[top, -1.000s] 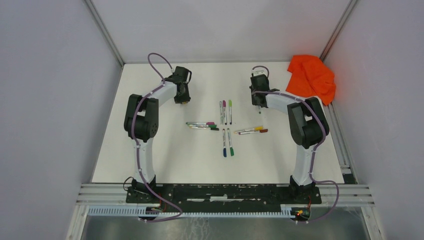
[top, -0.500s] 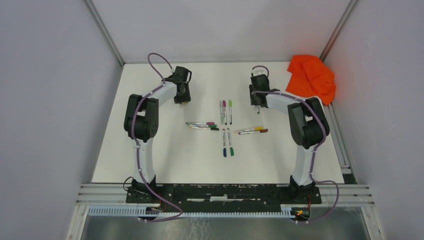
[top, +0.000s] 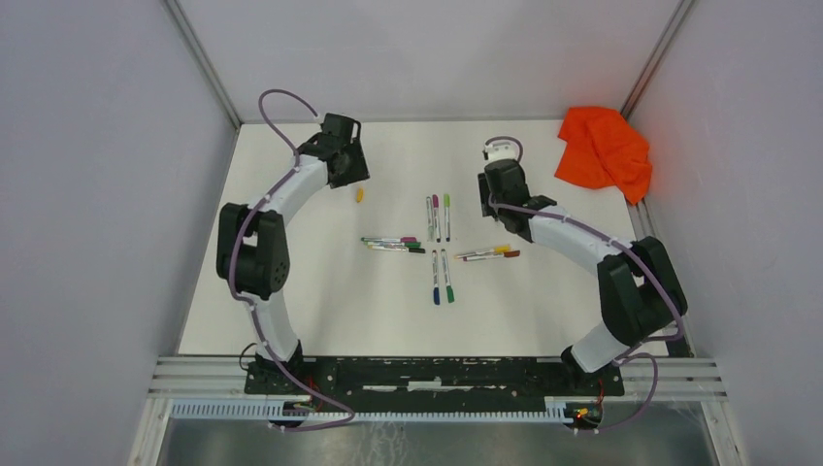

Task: Open the pen caps

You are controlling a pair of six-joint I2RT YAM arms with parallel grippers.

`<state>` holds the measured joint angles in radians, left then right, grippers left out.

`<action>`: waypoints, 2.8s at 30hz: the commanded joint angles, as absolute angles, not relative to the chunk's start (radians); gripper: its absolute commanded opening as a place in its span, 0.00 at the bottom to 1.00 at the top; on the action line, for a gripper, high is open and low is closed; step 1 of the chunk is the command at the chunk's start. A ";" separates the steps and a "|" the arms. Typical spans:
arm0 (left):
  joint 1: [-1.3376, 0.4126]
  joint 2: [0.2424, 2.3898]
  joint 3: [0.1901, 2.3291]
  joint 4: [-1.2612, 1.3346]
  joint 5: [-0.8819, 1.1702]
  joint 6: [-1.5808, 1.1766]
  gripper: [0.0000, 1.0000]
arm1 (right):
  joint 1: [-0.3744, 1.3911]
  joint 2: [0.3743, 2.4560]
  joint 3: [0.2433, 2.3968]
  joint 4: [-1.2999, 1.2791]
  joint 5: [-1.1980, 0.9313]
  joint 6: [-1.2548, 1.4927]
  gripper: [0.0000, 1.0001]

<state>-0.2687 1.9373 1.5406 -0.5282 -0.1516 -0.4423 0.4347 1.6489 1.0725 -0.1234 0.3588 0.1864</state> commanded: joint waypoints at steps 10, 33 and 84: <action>-0.368 1.713 1.453 -0.492 -0.066 -0.477 0.59 | 0.680 1.493 0.842 -0.123 0.466 0.454 0.46; -0.396 1.651 1.420 -0.489 -0.076 -0.467 0.59 | 0.720 1.623 0.946 -0.201 0.373 0.104 0.48; -0.392 1.615 1.432 -0.491 -0.106 -0.482 0.60 | 0.637 1.719 0.949 -0.233 0.253 -0.074 0.52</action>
